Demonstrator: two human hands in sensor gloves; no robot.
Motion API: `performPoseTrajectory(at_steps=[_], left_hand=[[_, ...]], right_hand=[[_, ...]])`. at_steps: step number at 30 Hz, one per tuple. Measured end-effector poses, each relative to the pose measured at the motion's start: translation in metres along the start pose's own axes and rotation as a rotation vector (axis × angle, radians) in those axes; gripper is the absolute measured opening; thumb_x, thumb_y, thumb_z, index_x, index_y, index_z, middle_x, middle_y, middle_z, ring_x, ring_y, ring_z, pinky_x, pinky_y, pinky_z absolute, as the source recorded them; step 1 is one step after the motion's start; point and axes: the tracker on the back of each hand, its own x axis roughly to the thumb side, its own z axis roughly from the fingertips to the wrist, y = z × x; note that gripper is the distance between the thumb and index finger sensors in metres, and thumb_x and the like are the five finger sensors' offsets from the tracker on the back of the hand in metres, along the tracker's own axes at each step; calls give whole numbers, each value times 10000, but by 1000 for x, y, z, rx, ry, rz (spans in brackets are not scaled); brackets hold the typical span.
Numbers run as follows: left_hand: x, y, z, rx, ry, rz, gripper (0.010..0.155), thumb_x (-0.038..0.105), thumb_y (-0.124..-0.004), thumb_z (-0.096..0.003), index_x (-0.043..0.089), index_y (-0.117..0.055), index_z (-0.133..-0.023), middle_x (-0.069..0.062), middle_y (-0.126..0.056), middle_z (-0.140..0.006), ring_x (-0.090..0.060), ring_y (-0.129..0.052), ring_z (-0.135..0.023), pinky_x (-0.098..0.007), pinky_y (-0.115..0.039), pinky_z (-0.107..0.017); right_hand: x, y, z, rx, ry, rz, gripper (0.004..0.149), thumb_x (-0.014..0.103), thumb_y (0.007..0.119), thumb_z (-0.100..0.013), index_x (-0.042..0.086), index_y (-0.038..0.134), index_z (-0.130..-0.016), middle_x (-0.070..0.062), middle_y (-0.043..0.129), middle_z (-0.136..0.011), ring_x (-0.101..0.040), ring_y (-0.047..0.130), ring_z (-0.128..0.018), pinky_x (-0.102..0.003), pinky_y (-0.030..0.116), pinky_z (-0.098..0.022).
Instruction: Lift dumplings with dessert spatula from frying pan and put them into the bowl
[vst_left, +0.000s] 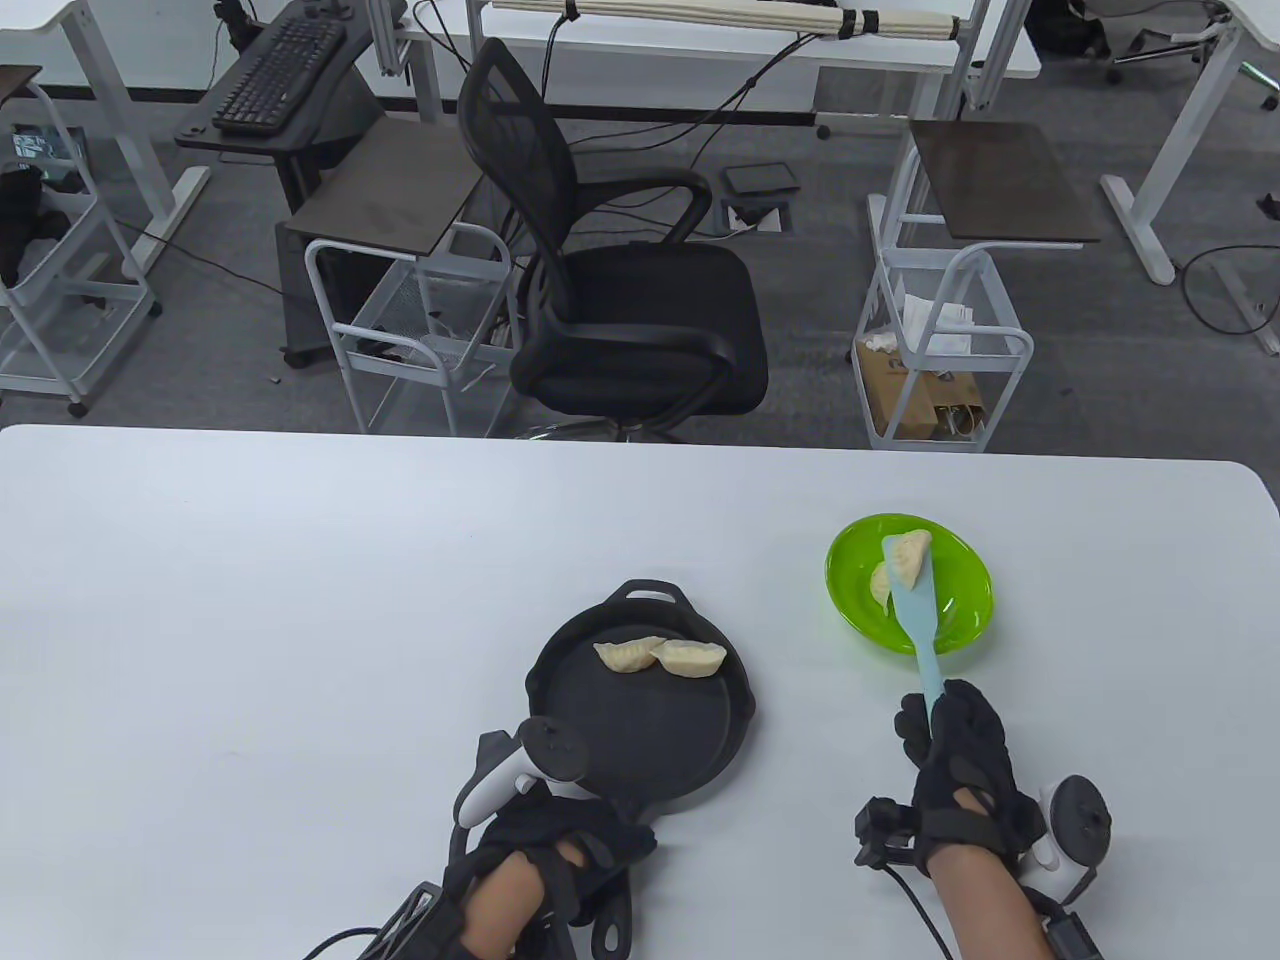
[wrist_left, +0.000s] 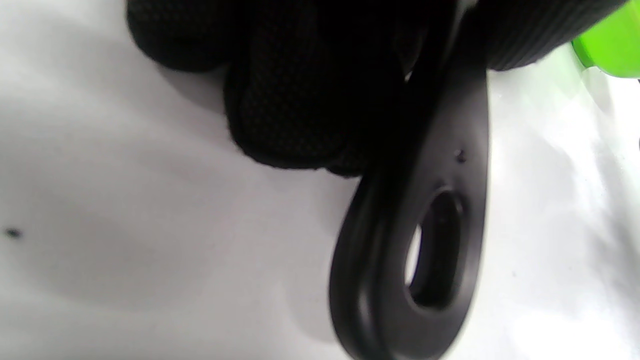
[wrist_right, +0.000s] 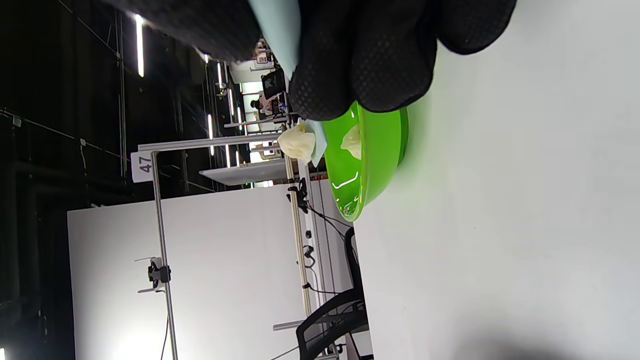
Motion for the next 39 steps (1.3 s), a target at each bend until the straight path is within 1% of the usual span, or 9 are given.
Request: performPoseTrajectory(at_steps=[7, 16, 18, 20, 23, 25, 30, 34, 39], left_hand=[[0, 0, 0, 8, 2, -2, 633, 711, -724, -474, 284, -652, -935, 108, -1073, -615, -163, -1033, -441, -404, -791, -439], [0, 0, 0, 5, 1, -2, 633, 711, -723, -476, 282, -651, -937, 108, -1072, -617, -163, -1034, -441, -404, -791, -439], [0, 0, 0, 5, 1, -2, 633, 711, -723, -475, 284, -651, -936, 108, -1073, -616, -162, -1034, -440, -403, -791, -439], [0, 0, 0, 5, 1, -2, 633, 712, -722, -475, 285, -650, -936, 111, -1072, -616, -161, -1034, -441, -403, -791, -439], [0, 0, 0, 6, 1, -2, 635, 712, -724, -475, 282, -652, -937, 106, -1072, -616, -164, -1033, -440, -405, -791, -439], [0, 0, 0, 7, 1, -3, 635, 714, -722, -474, 284, -651, -936, 107, -1072, -616, -162, -1034, -440, -404, -791, -439], [0, 0, 0, 9, 2, -4, 637, 715, -722, -474, 283, -651, -937, 109, -1072, -616, -163, -1033, -441, -406, -791, -440], [0, 0, 0, 9, 2, -4, 636, 715, -722, -473, 284, -652, -936, 108, -1072, -616, -162, -1034, -441, -404, -791, -440], [0, 0, 0, 9, 2, -4, 636, 714, -722, -474, 284, -651, -937, 106, -1071, -618, -163, -1033, -442, -406, -791, -439]], right_hand=[[-1, -4, -1, -36, 22, -7, 592, 330, 680, -570, 71, 412, -1031, -227, 673, -938, -491, 682, -812, -664, 467, -698], [1, -6, -1, -61, 30, 49, 608, 333, 685, -571, 65, 402, -1037, -250, 649, -951, -509, 658, -820, -672, 449, -698], [4, -7, 0, -65, 9, 84, 603, 330, 690, -573, 73, 412, -1042, -255, 638, -960, -518, 643, -828, -677, 435, -700], [10, -6, 1, -87, -41, 163, 599, 337, 701, -571, 86, 436, -1045, -266, 630, -964, -524, 636, -829, -681, 429, -698], [16, -5, 1, -68, -85, 298, 601, 330, 704, -573, 108, 426, -1057, -274, 580, -989, -534, 593, -851, -686, 399, -704], [18, -5, 1, -78, -114, 348, 594, 320, 697, -573, 115, 425, -1059, -276, 563, -996, -538, 581, -856, -688, 388, -705], [18, -5, 0, -77, -142, 370, 589, 309, 683, -572, 115, 413, -1058, -274, 543, -1004, -542, 561, -866, -691, 376, -706], [17, -6, -2, -84, -155, 354, 585, 303, 674, -571, 114, 407, -1056, -271, 537, -1007, -540, 558, -868, -691, 373, -707], [22, -6, -1, -83, -211, 356, 587, 301, 668, -571, 113, 396, -1055, -266, 530, -1011, -536, 554, -873, -690, 372, -709]])
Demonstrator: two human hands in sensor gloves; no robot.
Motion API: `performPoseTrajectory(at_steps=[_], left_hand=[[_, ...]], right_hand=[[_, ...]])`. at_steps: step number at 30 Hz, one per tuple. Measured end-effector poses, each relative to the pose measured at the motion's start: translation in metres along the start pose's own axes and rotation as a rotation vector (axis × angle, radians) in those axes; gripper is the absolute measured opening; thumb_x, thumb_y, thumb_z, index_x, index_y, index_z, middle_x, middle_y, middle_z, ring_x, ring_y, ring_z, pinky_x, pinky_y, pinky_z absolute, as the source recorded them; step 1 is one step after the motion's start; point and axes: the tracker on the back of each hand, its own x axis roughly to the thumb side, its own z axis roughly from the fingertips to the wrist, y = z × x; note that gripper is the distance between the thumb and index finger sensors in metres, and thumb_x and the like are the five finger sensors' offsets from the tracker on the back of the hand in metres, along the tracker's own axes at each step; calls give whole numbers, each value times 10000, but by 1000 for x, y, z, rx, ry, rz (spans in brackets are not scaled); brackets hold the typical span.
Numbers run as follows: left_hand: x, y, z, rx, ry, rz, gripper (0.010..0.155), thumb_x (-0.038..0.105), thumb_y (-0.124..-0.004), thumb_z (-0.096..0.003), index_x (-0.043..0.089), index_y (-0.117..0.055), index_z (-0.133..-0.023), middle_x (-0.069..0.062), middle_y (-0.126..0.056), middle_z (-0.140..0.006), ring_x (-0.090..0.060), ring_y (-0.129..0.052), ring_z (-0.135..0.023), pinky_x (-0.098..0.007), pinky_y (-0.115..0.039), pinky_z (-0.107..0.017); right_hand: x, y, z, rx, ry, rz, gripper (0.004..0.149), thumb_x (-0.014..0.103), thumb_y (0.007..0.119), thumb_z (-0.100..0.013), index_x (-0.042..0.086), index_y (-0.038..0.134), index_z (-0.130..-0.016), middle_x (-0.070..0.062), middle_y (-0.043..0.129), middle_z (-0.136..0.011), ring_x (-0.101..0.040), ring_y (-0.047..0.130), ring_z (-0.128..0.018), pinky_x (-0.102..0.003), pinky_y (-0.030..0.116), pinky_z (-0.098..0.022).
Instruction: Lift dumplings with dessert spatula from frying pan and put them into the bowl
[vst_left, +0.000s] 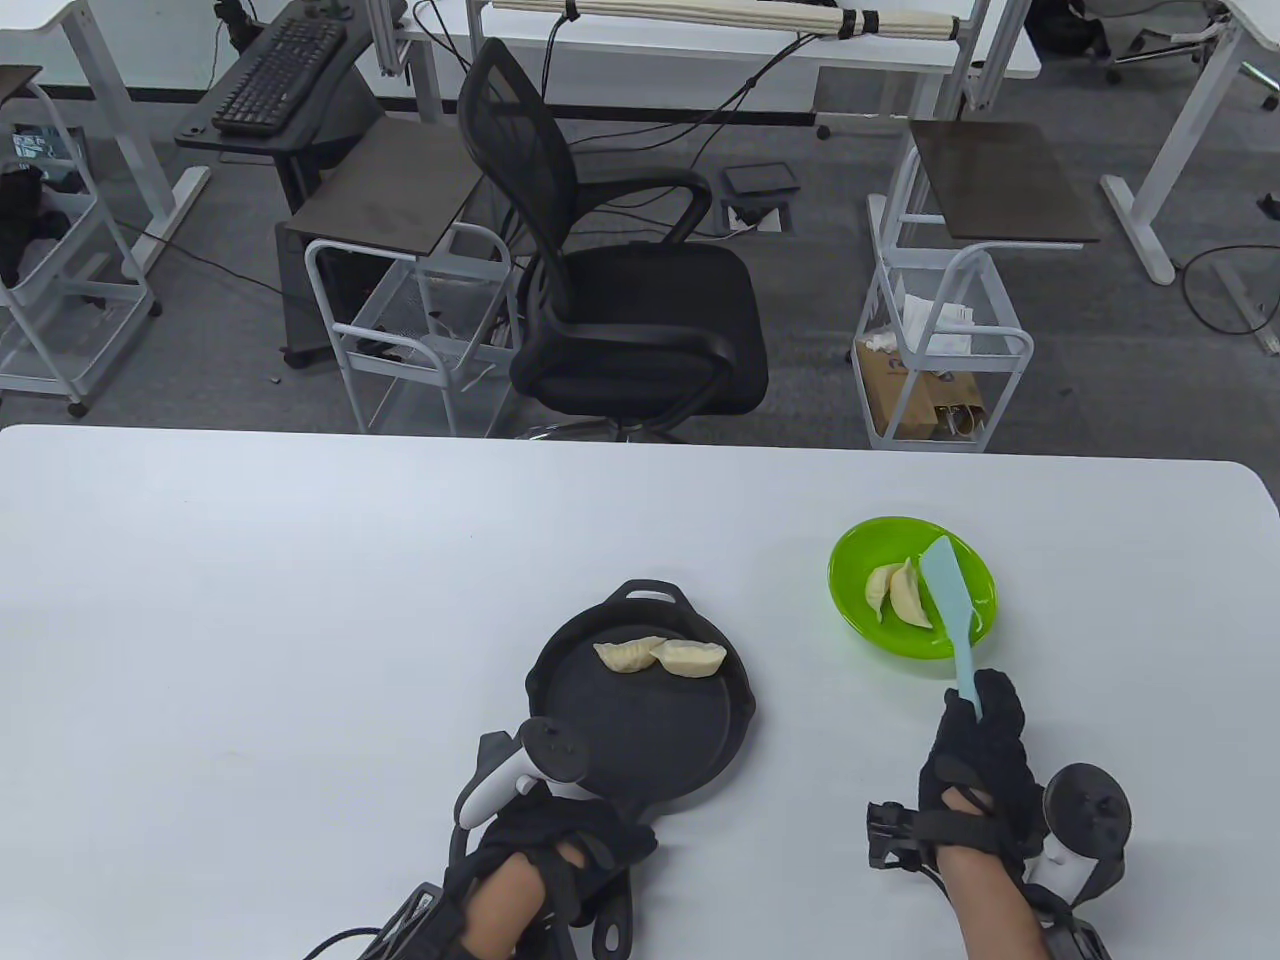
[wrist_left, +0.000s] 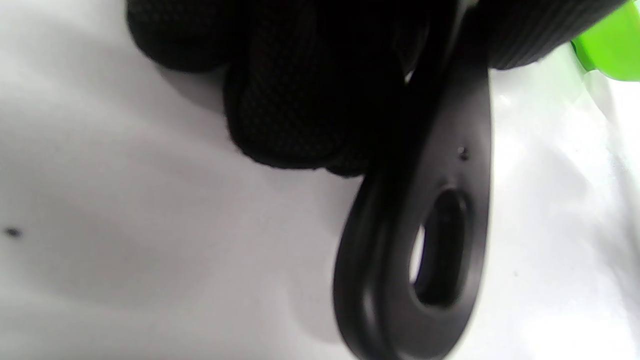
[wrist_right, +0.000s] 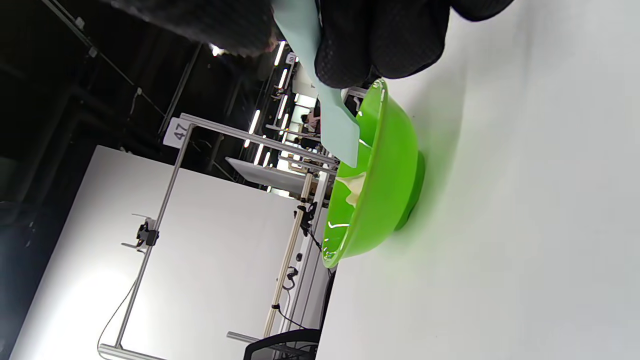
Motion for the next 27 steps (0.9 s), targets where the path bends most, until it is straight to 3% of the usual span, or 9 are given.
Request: performPoseTrajectory(at_steps=[14, 27], left_hand=[[0, 0, 0, -1, -1, 0, 636, 715, -721, -474, 284, -651, -937, 109, -1072, -617, -163, -1033, -441, -405, -791, -440], [0, 0, 0, -1, -1, 0, 635, 714, -721, -474, 284, -652, -936, 109, -1072, -616, -163, -1034, -440, -404, -792, -439]], right_hand=[[20, 14, 18, 99, -160, -41, 577, 303, 676, -565, 115, 430, -1052, -260, 569, -1002, -530, 588, -865, -690, 404, -704], [22, 32, 30, 266, -138, -107, 557, 328, 696, -564, 72, 521, -1027, -277, 691, -933, -534, 692, -790, -692, 477, -678]])
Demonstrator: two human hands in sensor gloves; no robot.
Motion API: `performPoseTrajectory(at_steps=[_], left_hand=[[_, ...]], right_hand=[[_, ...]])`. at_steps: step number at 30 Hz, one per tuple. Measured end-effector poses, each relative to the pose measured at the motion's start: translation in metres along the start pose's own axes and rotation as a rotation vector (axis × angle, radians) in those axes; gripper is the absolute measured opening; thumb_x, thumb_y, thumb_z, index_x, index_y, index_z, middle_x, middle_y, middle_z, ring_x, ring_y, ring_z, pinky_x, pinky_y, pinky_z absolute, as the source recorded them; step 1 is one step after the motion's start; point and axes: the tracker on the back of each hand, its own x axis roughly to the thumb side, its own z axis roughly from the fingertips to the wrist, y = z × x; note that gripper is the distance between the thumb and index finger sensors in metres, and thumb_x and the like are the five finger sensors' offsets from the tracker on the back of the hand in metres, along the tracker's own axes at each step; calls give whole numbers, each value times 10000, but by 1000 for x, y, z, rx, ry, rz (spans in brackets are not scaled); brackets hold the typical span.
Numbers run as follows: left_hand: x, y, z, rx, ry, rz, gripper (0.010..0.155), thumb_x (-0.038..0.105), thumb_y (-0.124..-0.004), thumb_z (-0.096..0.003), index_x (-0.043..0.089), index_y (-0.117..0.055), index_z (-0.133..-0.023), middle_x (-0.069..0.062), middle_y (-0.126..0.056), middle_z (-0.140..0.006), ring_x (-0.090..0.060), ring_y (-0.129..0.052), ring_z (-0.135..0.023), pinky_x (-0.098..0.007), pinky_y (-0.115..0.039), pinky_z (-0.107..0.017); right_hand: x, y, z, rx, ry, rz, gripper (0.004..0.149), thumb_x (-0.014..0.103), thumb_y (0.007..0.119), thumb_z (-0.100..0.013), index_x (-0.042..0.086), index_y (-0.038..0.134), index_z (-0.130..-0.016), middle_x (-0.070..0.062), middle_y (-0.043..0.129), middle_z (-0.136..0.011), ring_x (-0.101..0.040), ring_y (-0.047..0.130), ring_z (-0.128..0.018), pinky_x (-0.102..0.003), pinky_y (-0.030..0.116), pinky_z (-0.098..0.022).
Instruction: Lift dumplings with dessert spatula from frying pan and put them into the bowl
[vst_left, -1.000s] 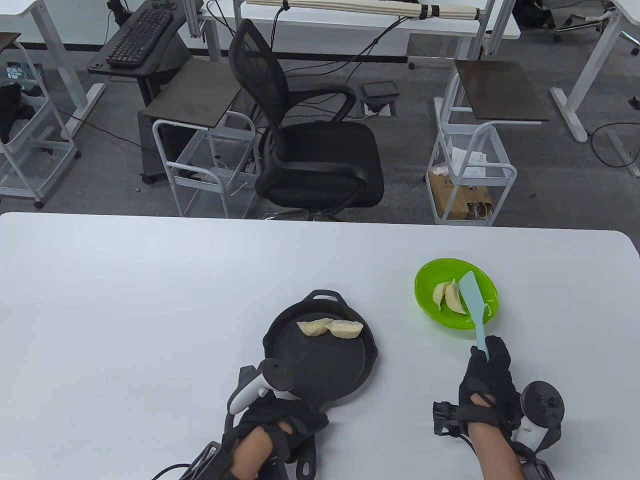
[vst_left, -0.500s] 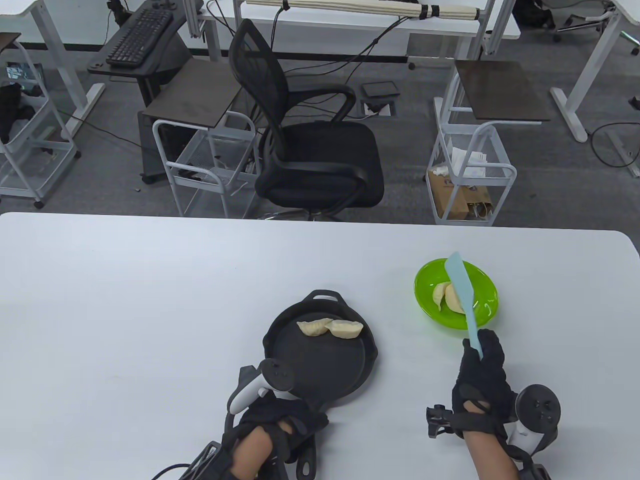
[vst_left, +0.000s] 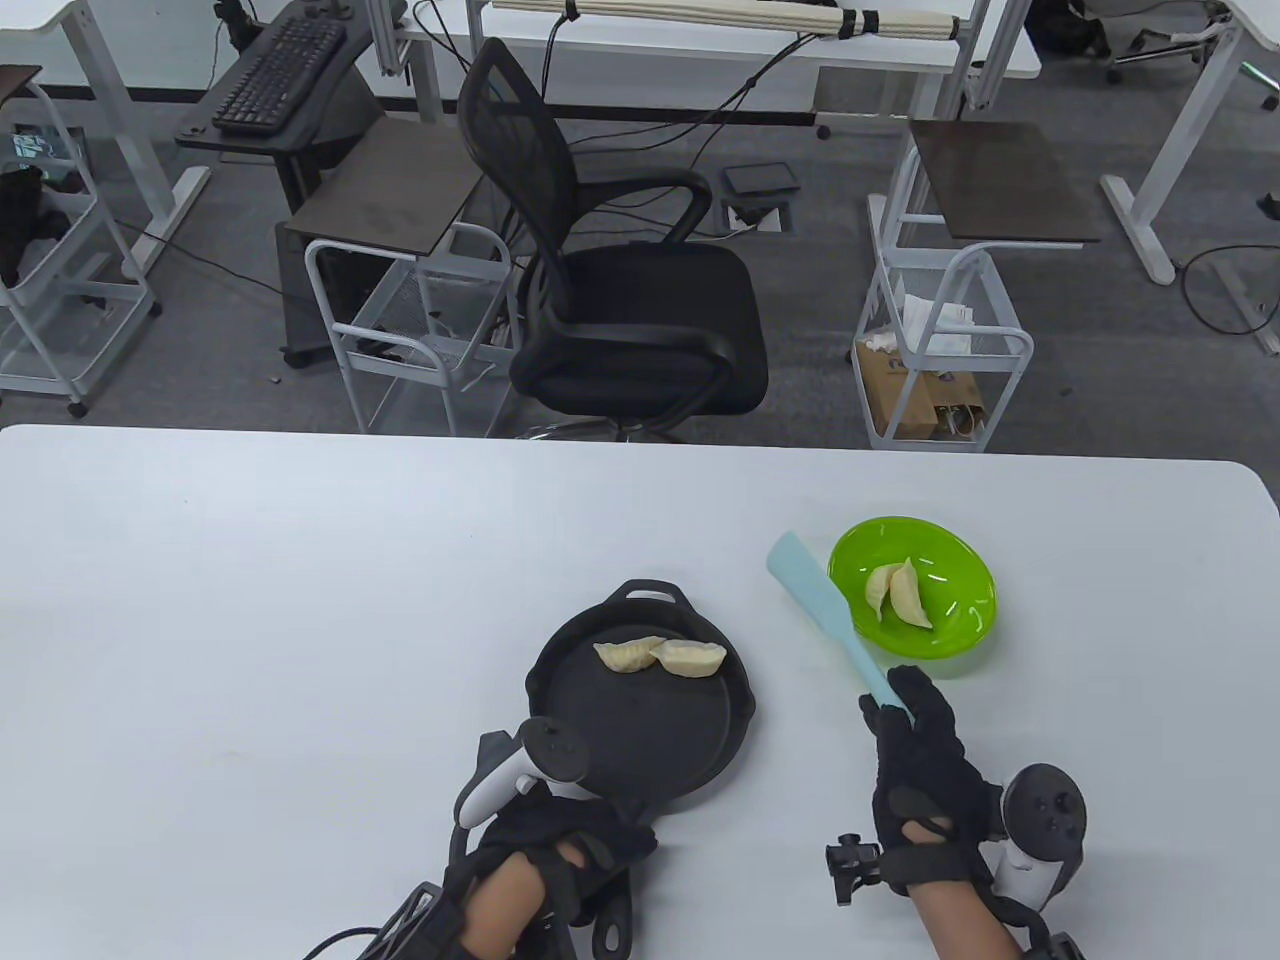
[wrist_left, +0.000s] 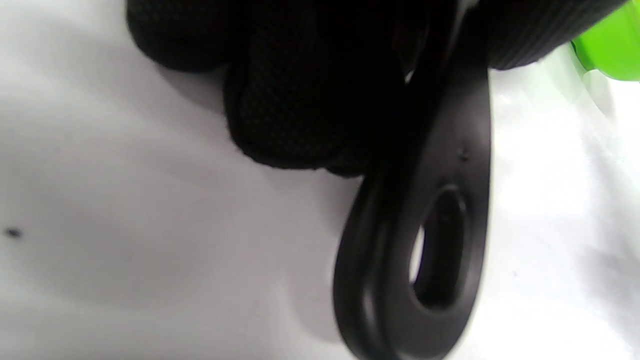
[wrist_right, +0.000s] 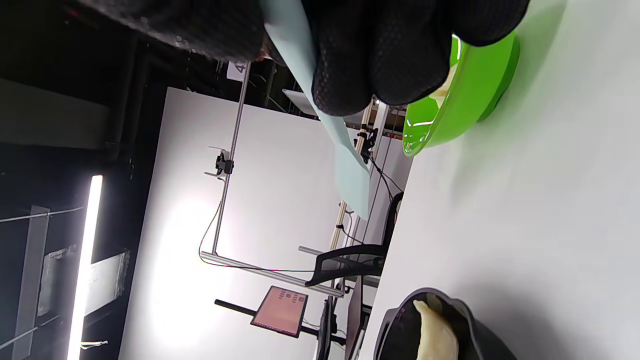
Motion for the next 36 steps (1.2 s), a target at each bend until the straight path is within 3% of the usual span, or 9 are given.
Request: performPoseTrajectory(at_steps=[5, 13, 17, 21, 36], left_hand=[[0, 0, 0, 0, 0, 0, 635, 714, -722, -474, 284, -652, -936, 105, -1072, -617, -163, -1034, -440, -404, -791, -438], [0, 0, 0, 0, 0, 0, 634, 714, -722, -475, 284, -652, -936, 109, -1073, -616, -164, -1033, -441, -405, -791, -439], [0, 0, 0, 0, 0, 0, 635, 714, -723, -475, 284, -652, -937, 106, -1072, -618, -163, -1033, -441, -405, -791, -439], [0, 0, 0, 0, 0, 0, 635, 714, -722, -474, 285, -653, -936, 105, -1073, -616, -164, -1034, -440, -404, -791, -438], [0, 0, 0, -5, 0, 0, 634, 713, -722, -474, 284, -651, -936, 108, -1072, -616, -164, -1034, -440, -405, -792, -439]], right_hand=[[1, 4, 3, 44, 33, -75, 549, 347, 707, -567, 50, 565, -1006, -285, 755, -879, -526, 749, -736, -686, 522, -658], [4, 10, 4, 125, 41, -101, 540, 417, 758, -559, 11, 718, -913, -286, 932, -684, -482, 911, -535, -644, 660, -593], [-1, 12, 4, 150, 117, -121, 556, 438, 778, -555, -4, 740, -890, -286, 959, -641, -474, 935, -494, -632, 687, -573], [-8, 12, 3, 195, 196, -127, 603, 475, 810, -547, -11, 721, -895, -285, 960, -653, -475, 945, -517, -625, 690, -585], [-9, 10, 4, 113, 221, -132, 615, 491, 814, -541, -4, 719, -892, -279, 967, -651, -470, 960, -523, -612, 704, -587]])
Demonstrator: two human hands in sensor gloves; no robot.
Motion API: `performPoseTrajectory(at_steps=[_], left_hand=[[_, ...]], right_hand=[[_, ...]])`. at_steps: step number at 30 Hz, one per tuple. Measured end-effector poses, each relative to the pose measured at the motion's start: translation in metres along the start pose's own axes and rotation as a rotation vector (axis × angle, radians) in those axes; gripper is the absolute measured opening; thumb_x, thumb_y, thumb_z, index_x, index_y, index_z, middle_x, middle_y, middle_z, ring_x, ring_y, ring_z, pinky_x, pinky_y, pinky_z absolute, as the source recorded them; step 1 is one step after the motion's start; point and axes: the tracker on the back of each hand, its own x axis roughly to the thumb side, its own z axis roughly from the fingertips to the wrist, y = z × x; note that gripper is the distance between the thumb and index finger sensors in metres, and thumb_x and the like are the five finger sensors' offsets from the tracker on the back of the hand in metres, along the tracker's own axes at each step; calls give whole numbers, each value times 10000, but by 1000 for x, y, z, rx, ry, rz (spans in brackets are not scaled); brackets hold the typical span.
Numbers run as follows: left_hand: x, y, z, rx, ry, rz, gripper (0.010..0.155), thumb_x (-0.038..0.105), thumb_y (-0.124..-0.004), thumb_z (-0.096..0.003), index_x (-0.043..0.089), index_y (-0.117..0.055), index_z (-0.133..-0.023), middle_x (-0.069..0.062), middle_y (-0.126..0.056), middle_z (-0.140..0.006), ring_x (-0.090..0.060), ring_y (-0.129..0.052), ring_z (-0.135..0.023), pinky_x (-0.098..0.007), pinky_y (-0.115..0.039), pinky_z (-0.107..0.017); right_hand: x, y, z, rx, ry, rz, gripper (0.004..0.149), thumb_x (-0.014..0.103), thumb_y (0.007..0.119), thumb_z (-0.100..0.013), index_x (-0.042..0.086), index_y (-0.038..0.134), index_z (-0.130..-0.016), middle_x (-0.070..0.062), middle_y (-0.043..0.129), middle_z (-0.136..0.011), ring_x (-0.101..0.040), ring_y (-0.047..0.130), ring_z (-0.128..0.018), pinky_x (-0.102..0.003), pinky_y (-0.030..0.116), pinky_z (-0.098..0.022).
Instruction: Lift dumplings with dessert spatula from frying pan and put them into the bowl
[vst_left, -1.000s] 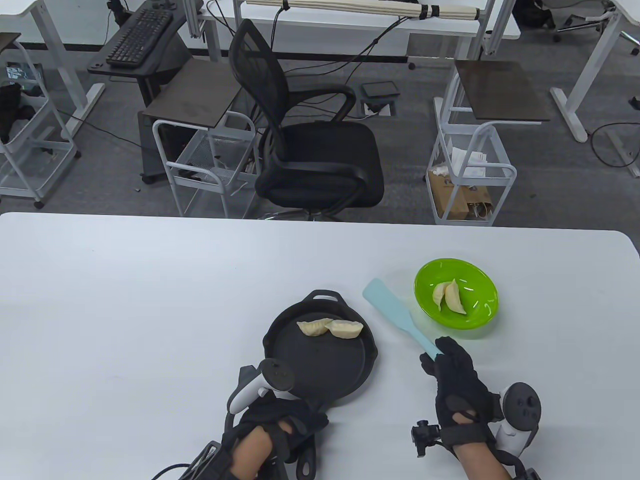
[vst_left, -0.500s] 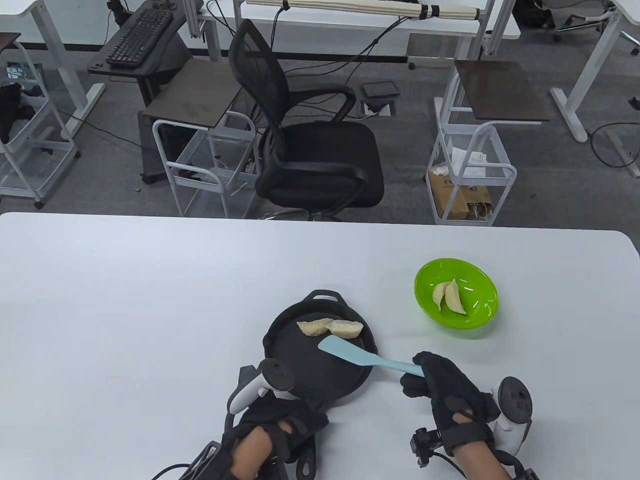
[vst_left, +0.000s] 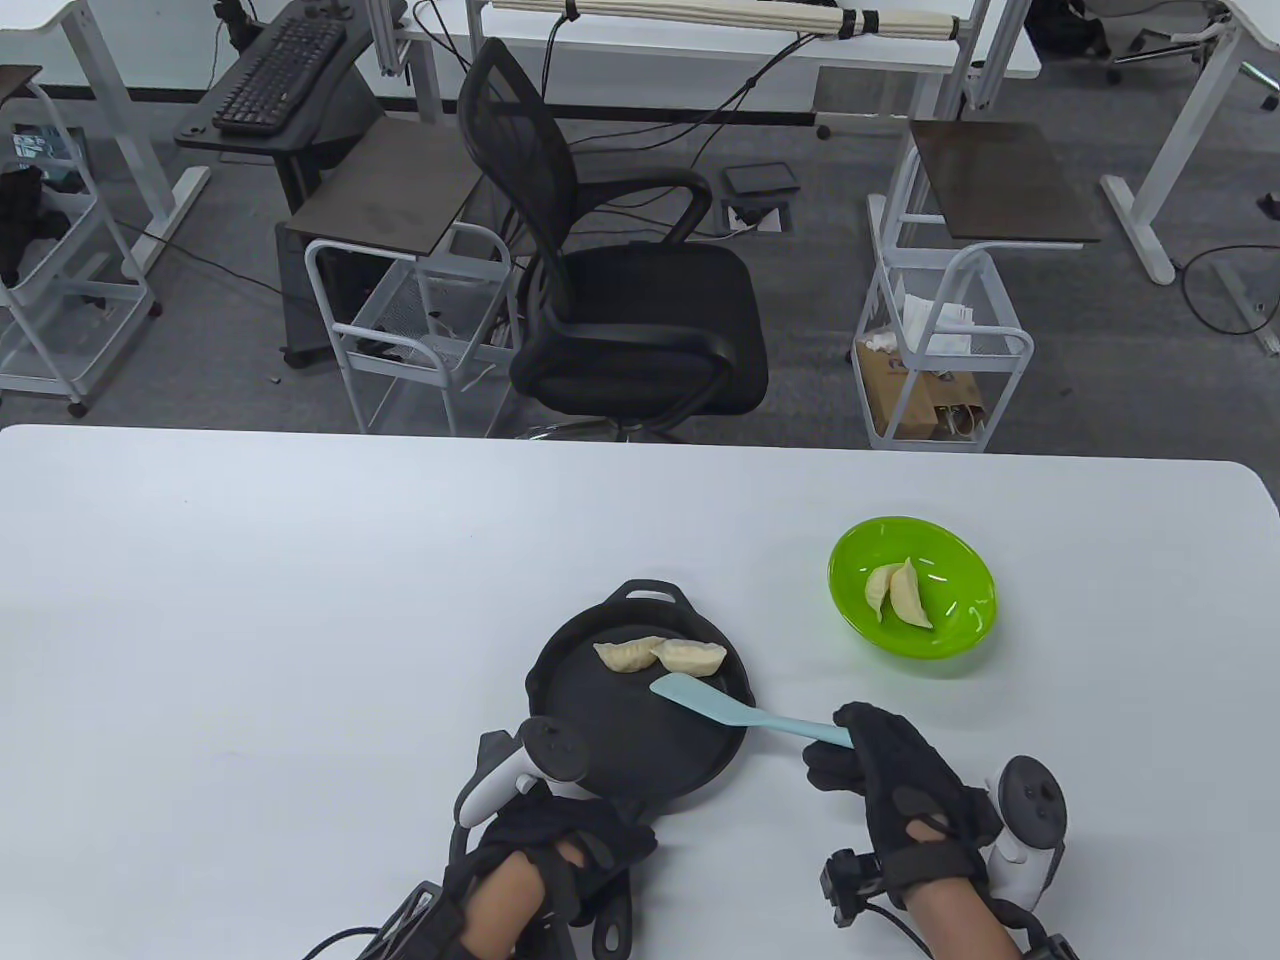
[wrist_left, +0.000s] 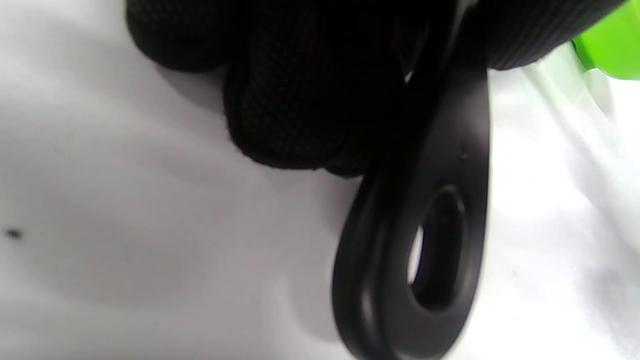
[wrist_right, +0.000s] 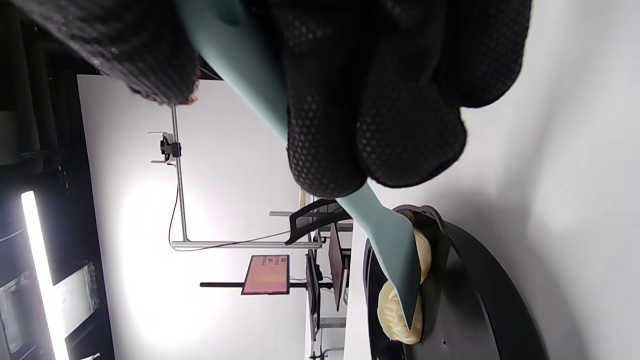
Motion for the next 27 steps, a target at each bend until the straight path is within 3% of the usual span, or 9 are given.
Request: performPoseTrajectory(at_steps=[8, 12, 20, 27], left_hand=[[1, 0, 0, 6, 3, -7, 633, 707, -728, -474, 281, -652, -935, 107, -1073, -614, -163, -1035, -441, -410, -792, -440], [1, 0, 0, 9, 3, -10, 633, 707, -727, -474, 281, -650, -936, 108, -1072, -615, -163, -1035, -443, -409, -792, -441], [2, -1, -1, 8, 2, -15, 634, 705, -727, -474, 279, -651, -937, 107, -1072, -615, -164, -1035, -444, -410, -792, -444], [3, -2, -1, 9, 1, -23, 631, 701, -729, -475, 275, -655, -936, 102, -1073, -617, -166, -1035, -446, -413, -792, -449]], right_hand=[[-8, 13, 4, 22, 55, -33, 645, 477, 818, -542, -22, 648, -915, -280, 917, -725, -490, 930, -610, -620, 667, -626], [-16, 21, 9, 29, 159, -100, 619, 409, 816, -548, -11, 575, -935, -286, 855, -779, -509, 898, -659, -630, 640, -643], [-36, 27, 11, 17, 298, -202, 562, 319, 730, -560, 12, 505, -974, -290, 776, -852, -522, 843, -741, -635, 594, -681], [-43, 35, 8, 45, 279, -198, 569, 302, 703, -571, 33, 490, -1025, -282, 719, -925, -523, 785, -815, -645, 546, -710]])
